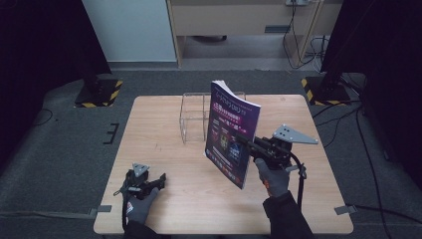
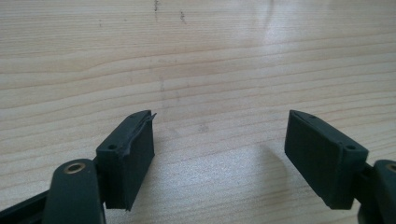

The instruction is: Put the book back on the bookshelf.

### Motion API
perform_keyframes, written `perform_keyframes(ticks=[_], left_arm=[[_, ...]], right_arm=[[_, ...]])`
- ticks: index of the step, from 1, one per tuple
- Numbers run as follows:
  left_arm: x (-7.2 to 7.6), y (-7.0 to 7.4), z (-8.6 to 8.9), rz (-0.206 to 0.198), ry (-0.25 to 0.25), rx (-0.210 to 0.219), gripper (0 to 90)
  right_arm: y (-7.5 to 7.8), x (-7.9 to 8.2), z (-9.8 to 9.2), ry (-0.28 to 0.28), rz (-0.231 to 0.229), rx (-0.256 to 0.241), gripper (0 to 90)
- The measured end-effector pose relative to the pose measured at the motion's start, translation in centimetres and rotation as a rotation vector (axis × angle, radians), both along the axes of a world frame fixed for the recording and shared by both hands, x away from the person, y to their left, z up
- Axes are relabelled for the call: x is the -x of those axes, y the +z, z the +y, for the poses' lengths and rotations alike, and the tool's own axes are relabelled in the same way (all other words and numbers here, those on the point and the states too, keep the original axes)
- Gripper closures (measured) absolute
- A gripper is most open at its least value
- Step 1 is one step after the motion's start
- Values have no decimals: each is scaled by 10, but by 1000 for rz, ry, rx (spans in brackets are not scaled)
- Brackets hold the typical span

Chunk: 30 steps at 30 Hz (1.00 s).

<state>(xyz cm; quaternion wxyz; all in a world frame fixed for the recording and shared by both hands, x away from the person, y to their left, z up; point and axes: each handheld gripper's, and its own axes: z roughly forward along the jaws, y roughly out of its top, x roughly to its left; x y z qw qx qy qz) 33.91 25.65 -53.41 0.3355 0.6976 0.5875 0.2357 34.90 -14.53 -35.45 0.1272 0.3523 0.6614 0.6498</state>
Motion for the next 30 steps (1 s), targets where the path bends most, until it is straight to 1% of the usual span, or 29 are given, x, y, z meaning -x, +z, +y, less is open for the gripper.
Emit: perform_keyframes(ticks=[1, 2, 3, 4, 6, 8, 14, 18, 20, 24, 30], left_arm=[[0, 0, -1, 0, -1, -6, 229], [0, 0, -1, 1, -2, -13, 222], [0, 0, -2, 3, -4, -19, 222], [0, 0, -3, 4, -6, -33, 218], [-1, -1, -6, 6, -10, -49, 214], [-1, -1, -8, 10, -17, -77, 204], [-1, -1, -8, 12, -19, -78, 191], [-2, -1, -8, 12, -21, -78, 189], [-2, -1, -8, 13, -22, -79, 181], [-2, -1, -9, 14, -24, -80, 174], [-2, -1, -9, 14, -25, -80, 170]], right_arm=[[2, 0, -1, -4, -4, 1, 831], [7, 0, -2, -13, -18, 6, 830], [7, 0, -2, -13, -18, 6, 830], [11, 0, -3, -20, -30, 11, 830], [12, 0, -4, -22, -30, 13, 830], [15, -1, -5, -32, -40, 23, 831], [21, -3, -11, -60, -52, 22, 830], [23, -4, -14, -72, -55, 29, 830], [26, -5, -16, -88, -61, 34, 830], [28, -7, -18, -101, -66, 40, 830], [30, -11, -23, -136, -73, 45, 831]])
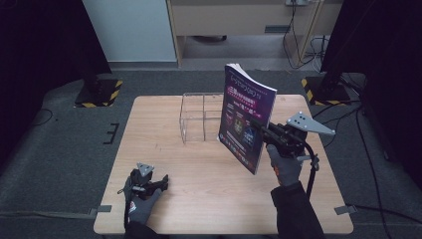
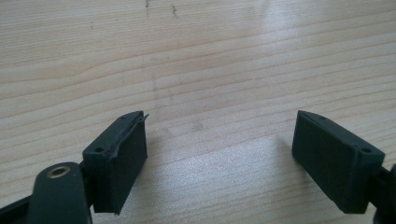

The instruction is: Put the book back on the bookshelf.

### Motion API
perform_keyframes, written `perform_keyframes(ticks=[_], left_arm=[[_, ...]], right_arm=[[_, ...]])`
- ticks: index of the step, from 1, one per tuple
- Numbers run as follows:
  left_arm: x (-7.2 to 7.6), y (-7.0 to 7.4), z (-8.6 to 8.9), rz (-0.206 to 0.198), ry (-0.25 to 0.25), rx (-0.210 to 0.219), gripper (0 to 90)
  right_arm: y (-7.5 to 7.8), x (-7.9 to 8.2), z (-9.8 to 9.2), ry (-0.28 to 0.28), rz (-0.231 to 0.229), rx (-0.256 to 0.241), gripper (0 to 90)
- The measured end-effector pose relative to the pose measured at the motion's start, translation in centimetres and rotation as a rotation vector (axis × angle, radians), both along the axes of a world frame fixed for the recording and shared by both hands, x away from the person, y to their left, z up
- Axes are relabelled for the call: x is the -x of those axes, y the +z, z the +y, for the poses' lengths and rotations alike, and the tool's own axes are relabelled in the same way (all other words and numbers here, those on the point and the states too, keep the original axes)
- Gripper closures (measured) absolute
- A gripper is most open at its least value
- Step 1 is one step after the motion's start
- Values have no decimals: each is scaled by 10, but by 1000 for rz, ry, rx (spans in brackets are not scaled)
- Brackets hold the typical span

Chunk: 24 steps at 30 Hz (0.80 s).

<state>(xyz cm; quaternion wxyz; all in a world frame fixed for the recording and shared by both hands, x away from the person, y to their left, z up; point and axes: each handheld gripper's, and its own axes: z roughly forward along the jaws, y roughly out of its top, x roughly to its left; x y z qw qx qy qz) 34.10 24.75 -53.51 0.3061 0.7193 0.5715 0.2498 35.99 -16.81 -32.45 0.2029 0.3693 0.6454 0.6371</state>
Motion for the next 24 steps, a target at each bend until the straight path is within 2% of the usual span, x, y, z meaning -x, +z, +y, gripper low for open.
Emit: perform_keyframes(ticks=[10, 24], left_arm=[[0, 0, 0, 1, -3, -1, 164], [0, 0, 0, 2, -4, -2, 157]], right_arm=[[0, -6, -2, -32, -1, 11, 830], [8, -17, -7, -100, -18, 14, 831]])
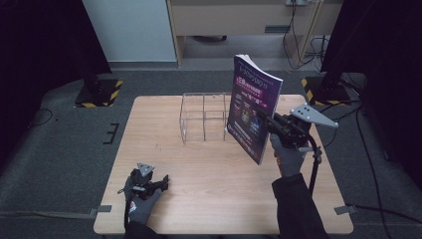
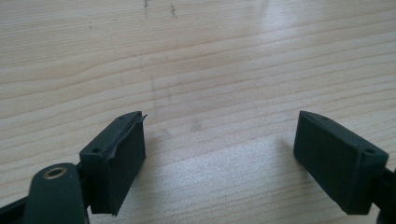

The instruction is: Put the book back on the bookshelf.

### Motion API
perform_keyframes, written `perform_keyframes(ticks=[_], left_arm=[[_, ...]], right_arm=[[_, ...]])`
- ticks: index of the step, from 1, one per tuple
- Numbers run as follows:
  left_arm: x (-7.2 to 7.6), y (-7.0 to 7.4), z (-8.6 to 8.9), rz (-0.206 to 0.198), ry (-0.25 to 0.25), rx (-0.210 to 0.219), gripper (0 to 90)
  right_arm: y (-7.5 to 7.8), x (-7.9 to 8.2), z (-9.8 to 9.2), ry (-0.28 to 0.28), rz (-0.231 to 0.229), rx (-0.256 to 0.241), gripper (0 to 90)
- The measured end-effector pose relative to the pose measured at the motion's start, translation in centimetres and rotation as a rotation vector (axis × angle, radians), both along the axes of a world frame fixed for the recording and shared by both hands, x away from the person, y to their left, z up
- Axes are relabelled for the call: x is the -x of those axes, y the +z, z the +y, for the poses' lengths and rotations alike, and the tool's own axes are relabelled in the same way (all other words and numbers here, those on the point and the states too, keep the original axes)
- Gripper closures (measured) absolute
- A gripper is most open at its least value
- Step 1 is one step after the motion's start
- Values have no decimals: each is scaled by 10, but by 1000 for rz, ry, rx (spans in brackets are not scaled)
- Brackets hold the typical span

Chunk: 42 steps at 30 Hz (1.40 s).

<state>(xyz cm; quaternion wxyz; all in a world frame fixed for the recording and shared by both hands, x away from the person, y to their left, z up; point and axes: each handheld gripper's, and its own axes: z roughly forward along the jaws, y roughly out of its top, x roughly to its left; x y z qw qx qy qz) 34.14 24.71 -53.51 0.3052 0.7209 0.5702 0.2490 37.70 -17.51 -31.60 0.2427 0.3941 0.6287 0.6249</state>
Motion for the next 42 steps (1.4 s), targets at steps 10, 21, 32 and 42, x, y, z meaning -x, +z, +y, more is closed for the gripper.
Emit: perform_keyframes(ticks=[10, 21, 32, 42], left_arm=[[0, 0, 0, 0, 1, 0, 157], [0, 0, 0, -1, 1, 1, 155], [0, 0, 0, -1, 0, -1, 153], [0, 0, 0, -1, 0, -1, 153]], right_arm=[[1, -17, 0, -52, -9, 30, 831], [-3, -38, 8, -90, -12, 39, 830], [-16, -59, 23, -118, -4, 59, 831], [-27, -72, 35, -139, -3, 71, 830]])
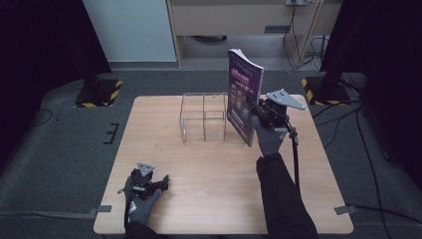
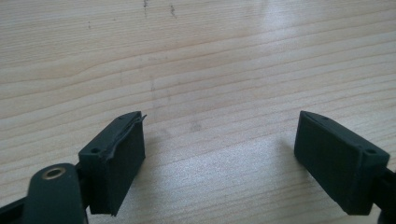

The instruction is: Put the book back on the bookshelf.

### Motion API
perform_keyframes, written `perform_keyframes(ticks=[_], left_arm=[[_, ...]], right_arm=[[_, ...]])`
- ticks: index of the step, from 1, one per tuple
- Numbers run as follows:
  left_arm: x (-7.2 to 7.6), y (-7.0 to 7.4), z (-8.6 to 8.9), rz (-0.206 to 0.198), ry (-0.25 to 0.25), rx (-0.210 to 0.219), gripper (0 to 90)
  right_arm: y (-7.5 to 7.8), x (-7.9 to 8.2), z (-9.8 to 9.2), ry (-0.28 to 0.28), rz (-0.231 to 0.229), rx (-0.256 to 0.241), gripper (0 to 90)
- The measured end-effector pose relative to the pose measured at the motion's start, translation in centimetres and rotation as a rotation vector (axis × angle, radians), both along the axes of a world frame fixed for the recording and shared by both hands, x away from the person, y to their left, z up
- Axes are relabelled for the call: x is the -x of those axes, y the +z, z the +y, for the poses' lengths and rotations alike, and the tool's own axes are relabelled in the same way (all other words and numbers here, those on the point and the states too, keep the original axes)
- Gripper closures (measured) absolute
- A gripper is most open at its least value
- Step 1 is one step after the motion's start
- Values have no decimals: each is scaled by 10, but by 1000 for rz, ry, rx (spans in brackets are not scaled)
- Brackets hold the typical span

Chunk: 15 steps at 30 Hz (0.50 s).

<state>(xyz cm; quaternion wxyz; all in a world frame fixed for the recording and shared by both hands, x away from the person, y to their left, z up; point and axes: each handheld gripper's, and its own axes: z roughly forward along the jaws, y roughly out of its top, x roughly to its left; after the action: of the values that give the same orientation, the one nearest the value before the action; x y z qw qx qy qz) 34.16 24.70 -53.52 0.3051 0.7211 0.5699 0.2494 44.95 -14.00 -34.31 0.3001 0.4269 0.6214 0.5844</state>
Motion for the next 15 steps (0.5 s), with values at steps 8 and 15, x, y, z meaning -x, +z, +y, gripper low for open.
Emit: perform_keyframes(ticks=[8, 15], left_arm=[[0, 0, 0, 0, 0, 0, 153], [0, 0, 0, 0, 0, 0, 153]], right_arm=[[-13, -10, 8, -9, 8, 23, 830], [-25, -15, 20, -17, 8, 64, 830]])
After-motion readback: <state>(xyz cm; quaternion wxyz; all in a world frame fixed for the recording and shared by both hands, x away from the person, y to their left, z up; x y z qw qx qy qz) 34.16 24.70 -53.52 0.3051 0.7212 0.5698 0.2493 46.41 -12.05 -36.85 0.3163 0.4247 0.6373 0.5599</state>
